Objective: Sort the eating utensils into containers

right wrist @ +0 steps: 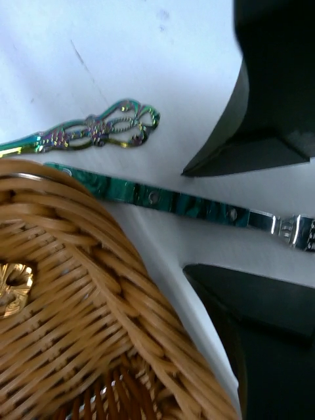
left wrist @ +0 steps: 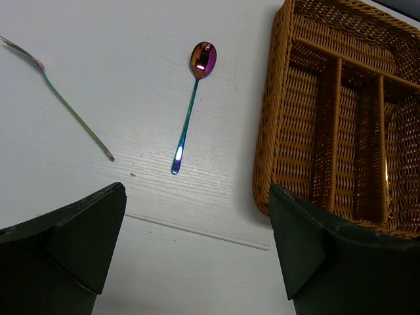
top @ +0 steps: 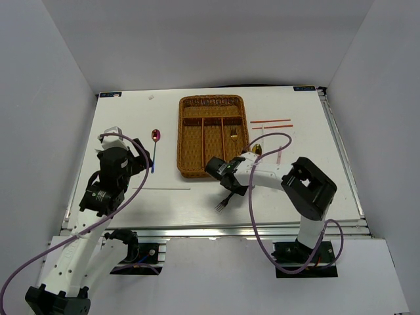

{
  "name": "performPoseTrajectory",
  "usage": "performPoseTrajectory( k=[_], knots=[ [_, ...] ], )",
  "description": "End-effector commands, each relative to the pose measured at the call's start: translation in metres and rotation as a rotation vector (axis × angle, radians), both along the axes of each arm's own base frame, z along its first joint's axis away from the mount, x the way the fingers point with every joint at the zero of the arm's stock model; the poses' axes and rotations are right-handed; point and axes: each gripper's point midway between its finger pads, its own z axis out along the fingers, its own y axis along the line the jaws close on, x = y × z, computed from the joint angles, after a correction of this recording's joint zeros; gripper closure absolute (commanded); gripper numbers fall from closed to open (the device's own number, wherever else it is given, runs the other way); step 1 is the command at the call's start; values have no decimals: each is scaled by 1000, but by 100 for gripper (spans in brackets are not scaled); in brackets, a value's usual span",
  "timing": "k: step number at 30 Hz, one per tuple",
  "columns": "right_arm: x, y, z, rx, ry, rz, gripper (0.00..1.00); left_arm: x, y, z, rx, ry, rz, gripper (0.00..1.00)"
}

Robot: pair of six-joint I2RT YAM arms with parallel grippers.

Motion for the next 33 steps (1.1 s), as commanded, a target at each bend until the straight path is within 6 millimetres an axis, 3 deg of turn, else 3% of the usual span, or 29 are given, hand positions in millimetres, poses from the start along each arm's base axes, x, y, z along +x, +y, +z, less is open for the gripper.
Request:
performPoseTrajectory(
  k=[1,2,3,4,5,6,8,12,18,23,28,29,30,32,33],
  knots=[
    [-14,-11,-26,-2,35,-35,44,-2,-2,2,-3,-9,-11,2],
    [-14,-6,-26,39,30,-35,52,-2,-2,2,-3,-9,-13,2],
    [-19,-12,-29,41,40,-34,58,-1,-2,2,-3,-9,-11,2],
    [-20,-8,-30,70,36,-27,72,-1,-2,1,-2,-8,-13,2],
    [-22,-9,-30,82,37,-25,76,-2,-3,1,-2,-8,-14,2],
    [-27,-14,-34,79,45,-24,90,-2,-3,1,-2,-8,-14,2],
    [-29,-14,-26,103,35,-23,100,-2,-3,1,-2,-8,-13,2],
    [-37,-19,-7,61,11,-23,100,-2,-2,1,-1,-7,-11,2],
    [-41,-20,53,51,-86,-26,100,-2,-2,0,0,-5,-6,2],
    [-30,-16,99,95,-209,43,100,-1,-1,-1,3,-1,-4,2],
    [11,5,158,109,-423,289,100,0,-2,-3,4,7,-7,2],
    [25,11,169,90,-450,373,100,0,-2,-3,6,10,-5,2],
    [50,0,176,75,-457,364,100,0,-3,-4,7,13,-7,2],
    [72,4,177,94,-409,464,100,0,-2,-3,6,11,-5,2],
    [98,-2,181,89,-404,454,100,1,-3,-4,7,14,-8,2]
  ],
)
